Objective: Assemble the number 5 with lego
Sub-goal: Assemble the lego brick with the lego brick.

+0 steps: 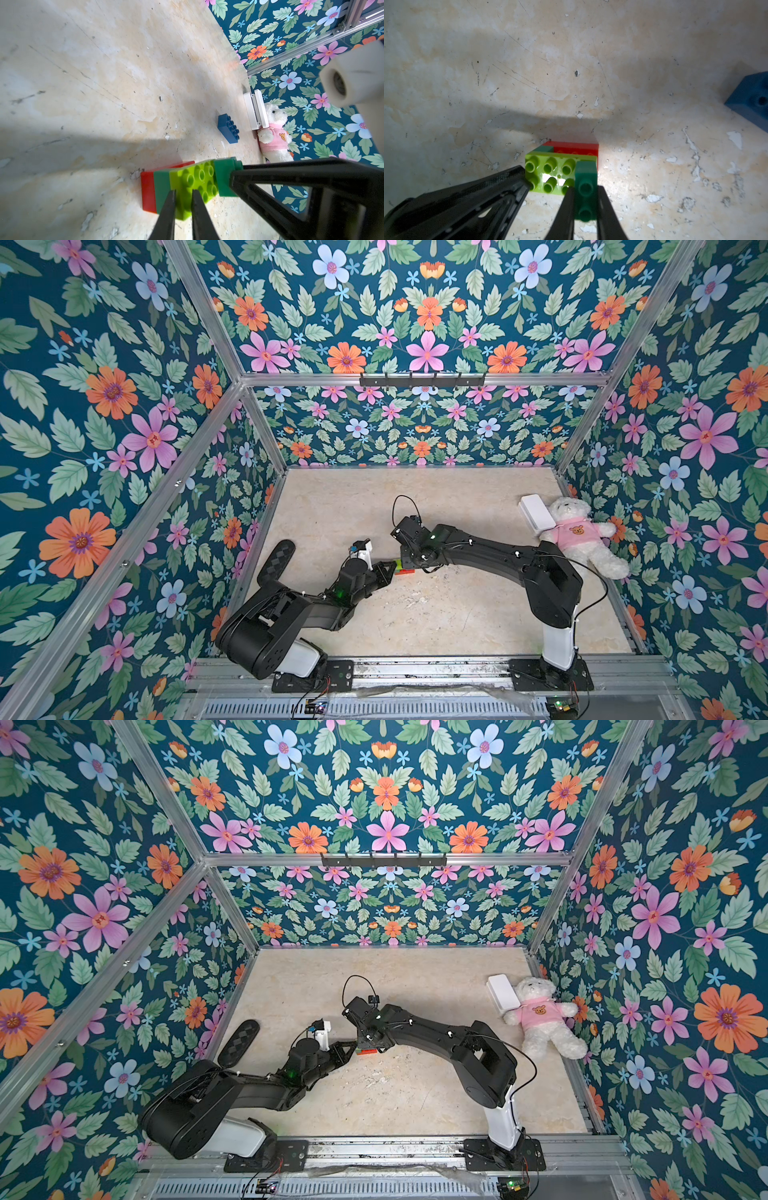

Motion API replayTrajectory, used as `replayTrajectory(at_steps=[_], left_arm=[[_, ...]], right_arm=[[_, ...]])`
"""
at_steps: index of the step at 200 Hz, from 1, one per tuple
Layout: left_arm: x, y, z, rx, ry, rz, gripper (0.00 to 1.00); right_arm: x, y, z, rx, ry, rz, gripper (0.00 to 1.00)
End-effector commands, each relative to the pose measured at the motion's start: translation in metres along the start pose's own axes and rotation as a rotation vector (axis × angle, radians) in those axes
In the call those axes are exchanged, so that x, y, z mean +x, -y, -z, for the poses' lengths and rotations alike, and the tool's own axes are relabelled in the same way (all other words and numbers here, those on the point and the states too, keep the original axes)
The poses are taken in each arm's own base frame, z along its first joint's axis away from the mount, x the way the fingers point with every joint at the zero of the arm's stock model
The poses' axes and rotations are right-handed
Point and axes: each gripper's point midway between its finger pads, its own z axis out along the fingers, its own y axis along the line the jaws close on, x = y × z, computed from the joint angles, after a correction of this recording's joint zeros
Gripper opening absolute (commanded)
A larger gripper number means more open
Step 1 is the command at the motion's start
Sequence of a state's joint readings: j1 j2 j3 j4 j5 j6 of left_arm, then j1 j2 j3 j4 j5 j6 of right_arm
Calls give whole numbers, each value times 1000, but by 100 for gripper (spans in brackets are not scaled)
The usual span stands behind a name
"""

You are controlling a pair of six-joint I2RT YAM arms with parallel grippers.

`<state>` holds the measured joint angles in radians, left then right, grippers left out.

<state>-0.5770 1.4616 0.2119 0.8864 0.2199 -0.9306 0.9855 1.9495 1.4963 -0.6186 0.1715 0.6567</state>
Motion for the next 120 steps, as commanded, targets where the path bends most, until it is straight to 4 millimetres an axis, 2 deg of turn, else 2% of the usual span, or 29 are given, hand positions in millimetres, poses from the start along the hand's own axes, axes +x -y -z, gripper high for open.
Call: replayTrajectory(at_steps=[1,82,120], left_arm=[[32,-48,6,-192,-116,24,17],[33,-49,7,-195,-114,26,17],[32,-49,7,-197,-113,26,17]], right_arm=[[4,-1,-2,2,-16,3,0],[7,0,-7,19,-34,16,0],[4,-1,-3,13,-21,14,0]])
